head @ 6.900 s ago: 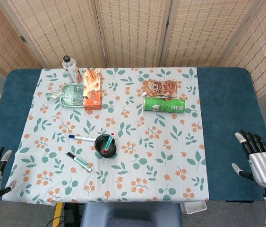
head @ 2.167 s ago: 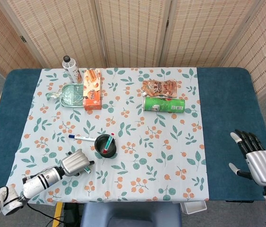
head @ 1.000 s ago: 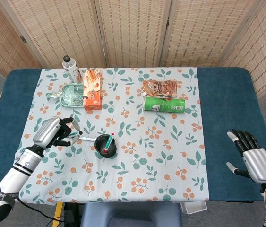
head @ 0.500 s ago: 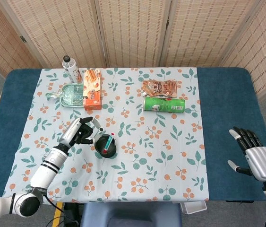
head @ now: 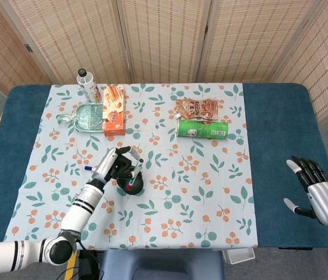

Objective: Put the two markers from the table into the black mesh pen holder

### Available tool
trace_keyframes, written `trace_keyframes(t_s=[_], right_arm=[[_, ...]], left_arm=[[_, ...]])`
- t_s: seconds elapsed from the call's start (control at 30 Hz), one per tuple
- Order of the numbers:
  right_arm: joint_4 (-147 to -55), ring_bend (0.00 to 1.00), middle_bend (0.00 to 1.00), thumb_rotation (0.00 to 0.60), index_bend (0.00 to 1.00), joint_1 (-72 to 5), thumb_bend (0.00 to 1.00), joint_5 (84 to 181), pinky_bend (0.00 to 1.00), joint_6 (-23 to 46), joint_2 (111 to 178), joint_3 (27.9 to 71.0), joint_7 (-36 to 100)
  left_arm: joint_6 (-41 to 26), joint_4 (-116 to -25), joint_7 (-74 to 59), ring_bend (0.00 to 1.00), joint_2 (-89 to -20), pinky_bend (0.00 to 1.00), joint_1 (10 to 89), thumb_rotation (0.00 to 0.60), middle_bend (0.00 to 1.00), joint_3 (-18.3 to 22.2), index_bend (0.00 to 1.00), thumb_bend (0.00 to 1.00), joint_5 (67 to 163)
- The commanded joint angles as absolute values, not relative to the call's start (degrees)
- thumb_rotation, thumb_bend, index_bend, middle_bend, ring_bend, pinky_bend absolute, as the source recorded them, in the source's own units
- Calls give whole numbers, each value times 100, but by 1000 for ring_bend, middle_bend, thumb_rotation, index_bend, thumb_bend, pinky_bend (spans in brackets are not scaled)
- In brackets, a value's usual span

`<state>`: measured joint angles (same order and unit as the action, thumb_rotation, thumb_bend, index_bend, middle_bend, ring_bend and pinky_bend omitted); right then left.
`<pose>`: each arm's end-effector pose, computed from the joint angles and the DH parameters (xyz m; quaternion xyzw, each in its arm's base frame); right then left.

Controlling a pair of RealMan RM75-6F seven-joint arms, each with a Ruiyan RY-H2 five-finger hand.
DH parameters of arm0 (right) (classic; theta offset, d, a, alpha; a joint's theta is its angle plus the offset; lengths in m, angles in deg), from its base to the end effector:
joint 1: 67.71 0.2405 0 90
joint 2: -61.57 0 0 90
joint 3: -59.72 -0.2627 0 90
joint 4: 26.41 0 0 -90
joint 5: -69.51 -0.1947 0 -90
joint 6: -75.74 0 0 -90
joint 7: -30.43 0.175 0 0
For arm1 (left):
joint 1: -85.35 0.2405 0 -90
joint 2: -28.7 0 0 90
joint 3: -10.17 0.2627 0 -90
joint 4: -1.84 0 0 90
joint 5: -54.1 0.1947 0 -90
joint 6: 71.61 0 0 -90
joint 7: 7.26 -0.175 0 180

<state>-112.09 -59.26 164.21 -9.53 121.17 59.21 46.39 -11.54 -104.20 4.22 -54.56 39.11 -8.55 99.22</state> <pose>-0.3037 -0.2227 0.1947 0.6402 -0.3788 0.4339 0.5083 -0.0747 0.3646 0.0258 -0.4848 -0.6676 -0.5244 0.2104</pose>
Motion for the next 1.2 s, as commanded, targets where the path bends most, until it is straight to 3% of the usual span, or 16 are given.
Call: trace_keyframes(t_s=[0.03,0.27,0.43,0.57,0.73,0.87,1.0,1.2], right_arm=[[-11181,0,0,600,0,-5980,246,16464,0,-1082,12091,5932,4709],[-11131,0,0,600,0,-6098,246,16521,0,-1345,12083,5937,4812],[-11145,0,0,600,0,-6085,246,16525,0,-1307,12107,5942,4744],[-11169,0,0,600,0,-6067,245,16535,0,-1263,12117,5952,4689],[-11182,0,0,600,0,-6051,246,16514,0,-1218,12137,5945,4622],[-11185,0,0,600,0,-6010,246,16548,0,-1132,12122,5977,4663],[-11200,0,0,600,0,-6016,246,16611,0,-1169,12109,6001,4657],[-11269,0,0,600,0,-5983,246,16644,0,-1073,12127,6040,4512]], left_arm=[[-1187,-10323,426,1000,-5595,1000,3925,600,1000,-852,618,378,9980],[-1302,-10038,674,1000,-5714,1000,4146,600,999,-707,588,376,10465],[-1550,-9979,878,1000,-5567,1000,4265,600,976,-650,322,266,10781],[-1585,-9949,934,1000,-5474,1000,4371,600,961,-621,226,243,10909],[-1690,-9955,1168,1000,-5328,1000,4502,600,952,-633,206,231,11126],[-1361,-10159,923,1000,-4962,1000,4731,600,951,-540,225,231,11493],[-1145,-10576,709,1000,-4259,1000,5068,600,951,-384,261,231,11666],[-1443,-10719,123,1000,-3158,1000,5356,600,951,124,269,230,11868]])
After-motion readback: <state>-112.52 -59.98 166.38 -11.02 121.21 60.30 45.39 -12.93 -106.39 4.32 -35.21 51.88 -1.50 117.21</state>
